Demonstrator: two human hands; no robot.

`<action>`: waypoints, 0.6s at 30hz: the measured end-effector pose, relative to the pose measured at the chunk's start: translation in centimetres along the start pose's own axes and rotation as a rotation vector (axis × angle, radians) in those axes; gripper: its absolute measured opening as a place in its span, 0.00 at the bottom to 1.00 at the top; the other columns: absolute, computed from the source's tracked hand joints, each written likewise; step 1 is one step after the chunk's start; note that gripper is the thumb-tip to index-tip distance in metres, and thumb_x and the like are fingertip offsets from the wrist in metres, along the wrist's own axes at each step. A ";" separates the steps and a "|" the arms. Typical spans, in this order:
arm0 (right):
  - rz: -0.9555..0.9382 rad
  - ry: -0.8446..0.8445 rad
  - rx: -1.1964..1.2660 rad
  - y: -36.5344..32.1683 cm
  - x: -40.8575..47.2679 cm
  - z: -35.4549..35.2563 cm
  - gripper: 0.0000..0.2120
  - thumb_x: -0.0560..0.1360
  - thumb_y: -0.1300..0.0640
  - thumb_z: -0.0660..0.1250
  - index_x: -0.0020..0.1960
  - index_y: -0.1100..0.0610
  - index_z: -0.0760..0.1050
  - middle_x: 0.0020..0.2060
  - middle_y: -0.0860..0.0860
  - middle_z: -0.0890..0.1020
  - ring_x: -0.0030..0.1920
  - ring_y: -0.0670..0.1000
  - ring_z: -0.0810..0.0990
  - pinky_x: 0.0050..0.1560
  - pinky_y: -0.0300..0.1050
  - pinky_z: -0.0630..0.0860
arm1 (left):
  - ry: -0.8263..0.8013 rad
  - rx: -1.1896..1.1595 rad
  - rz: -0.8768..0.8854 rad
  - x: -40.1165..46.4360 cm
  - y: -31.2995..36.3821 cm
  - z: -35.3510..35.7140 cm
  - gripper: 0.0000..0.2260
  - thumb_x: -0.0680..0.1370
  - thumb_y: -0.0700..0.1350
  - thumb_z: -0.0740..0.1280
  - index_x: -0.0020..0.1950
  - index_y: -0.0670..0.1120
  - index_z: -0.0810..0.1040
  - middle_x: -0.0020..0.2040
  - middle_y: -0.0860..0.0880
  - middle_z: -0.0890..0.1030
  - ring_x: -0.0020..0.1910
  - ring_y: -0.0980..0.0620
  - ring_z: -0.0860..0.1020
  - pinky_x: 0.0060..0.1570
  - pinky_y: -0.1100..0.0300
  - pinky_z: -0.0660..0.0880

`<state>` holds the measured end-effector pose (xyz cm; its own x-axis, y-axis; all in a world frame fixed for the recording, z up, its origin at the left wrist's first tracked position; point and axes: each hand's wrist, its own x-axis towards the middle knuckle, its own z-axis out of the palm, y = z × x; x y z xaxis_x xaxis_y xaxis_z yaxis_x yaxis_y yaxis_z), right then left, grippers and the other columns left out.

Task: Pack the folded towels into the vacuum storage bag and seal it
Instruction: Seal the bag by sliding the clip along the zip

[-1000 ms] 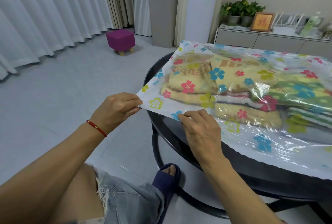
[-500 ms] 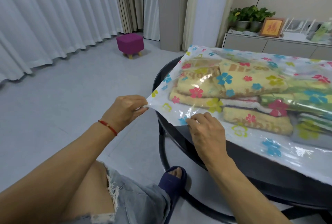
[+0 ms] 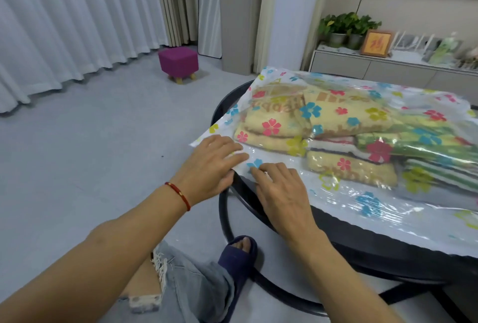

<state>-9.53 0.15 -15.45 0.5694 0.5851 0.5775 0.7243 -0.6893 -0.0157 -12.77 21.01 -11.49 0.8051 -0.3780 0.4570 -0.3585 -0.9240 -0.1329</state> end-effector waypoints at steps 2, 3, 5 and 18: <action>0.036 0.025 0.046 0.5 -0.8 -0.8 0.13 0.77 0.59 0.63 0.58 0.58 0.81 0.49 0.54 0.82 0.49 0.60 0.80 0.46 0.53 0.75 | -0.033 -0.105 0.031 1.4 3.5 0.5 0.24 0.65 0.38 0.65 0.62 0.42 0.79 0.61 0.45 0.80 0.61 0.42 0.75 0.63 0.47 0.71; 0.059 0.050 0.065 1.1 -1.4 -1.3 0.13 0.76 0.58 0.66 0.58 0.59 0.82 0.50 0.54 0.83 0.49 0.59 0.81 0.47 0.52 0.75 | -0.035 -0.162 0.018 2.1 5.1 0.7 0.25 0.64 0.38 0.65 0.61 0.41 0.79 0.61 0.45 0.80 0.62 0.42 0.75 0.63 0.48 0.71; 0.086 0.092 0.077 3.0 -2.8 -2.3 0.14 0.74 0.58 0.70 0.58 0.59 0.82 0.51 0.55 0.83 0.52 0.59 0.81 0.50 0.53 0.76 | -0.028 -0.233 -0.022 3.4 7.3 0.9 0.25 0.64 0.38 0.65 0.61 0.41 0.79 0.62 0.45 0.79 0.63 0.43 0.75 0.63 0.48 0.71; 0.179 -0.072 0.125 11.5 -8.3 -9.1 0.15 0.74 0.57 0.75 0.60 0.56 0.84 0.57 0.54 0.84 0.60 0.59 0.82 0.59 0.55 0.77 | 0.209 -0.424 -0.319 6.9 9.2 1.1 0.16 0.70 0.35 0.69 0.55 0.47 0.84 0.55 0.50 0.83 0.57 0.50 0.77 0.62 0.62 0.69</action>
<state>-9.46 -16.48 -12.99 0.7161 0.4900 0.4971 0.6491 -0.7294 -0.2160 -9.99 9.86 -10.49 0.8095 -0.0250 0.5866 -0.3060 -0.8706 0.3852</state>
